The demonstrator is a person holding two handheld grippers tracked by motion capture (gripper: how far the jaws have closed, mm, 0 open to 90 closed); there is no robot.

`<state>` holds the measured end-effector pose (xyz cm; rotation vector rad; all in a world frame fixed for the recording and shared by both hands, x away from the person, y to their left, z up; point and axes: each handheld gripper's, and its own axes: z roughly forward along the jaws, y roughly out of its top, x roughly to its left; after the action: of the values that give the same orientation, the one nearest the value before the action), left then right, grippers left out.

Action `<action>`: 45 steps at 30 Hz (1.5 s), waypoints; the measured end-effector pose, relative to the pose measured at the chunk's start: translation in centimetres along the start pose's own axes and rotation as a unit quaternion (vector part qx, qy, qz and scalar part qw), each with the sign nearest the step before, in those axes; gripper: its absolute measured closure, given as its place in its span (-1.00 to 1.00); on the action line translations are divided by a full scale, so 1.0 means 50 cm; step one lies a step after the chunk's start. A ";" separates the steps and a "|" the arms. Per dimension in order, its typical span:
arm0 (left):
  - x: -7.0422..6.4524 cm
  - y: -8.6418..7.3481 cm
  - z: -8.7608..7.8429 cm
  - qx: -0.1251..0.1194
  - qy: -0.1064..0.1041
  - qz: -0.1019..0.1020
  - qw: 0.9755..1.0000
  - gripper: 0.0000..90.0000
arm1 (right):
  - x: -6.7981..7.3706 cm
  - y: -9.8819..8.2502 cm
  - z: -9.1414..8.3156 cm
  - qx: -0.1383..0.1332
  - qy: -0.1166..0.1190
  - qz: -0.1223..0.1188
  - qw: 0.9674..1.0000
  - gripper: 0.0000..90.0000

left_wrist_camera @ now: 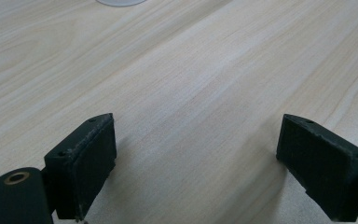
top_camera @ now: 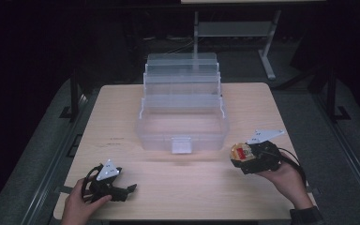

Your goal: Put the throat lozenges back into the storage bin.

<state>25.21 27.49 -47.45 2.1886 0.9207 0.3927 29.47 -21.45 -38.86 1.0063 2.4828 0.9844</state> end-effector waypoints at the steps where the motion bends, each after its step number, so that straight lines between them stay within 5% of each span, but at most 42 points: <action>1: 0.000 0.000 0.000 0.000 0.000 0.000 1.000 -0.75 | -0.001 0.003 -0.001 -0.001 0.000 0.001 1.000 -0.56; 45: 0.001 0.000 0.000 0.001 0.000 0.002 1.000 -0.75 | -0.048 0.098 0.009 -0.023 -0.002 0.006 1.000 -0.56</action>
<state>25.22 27.52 -47.44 2.1916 0.9178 0.3940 33.86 -20.34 -35.79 1.0091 2.4420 1.0385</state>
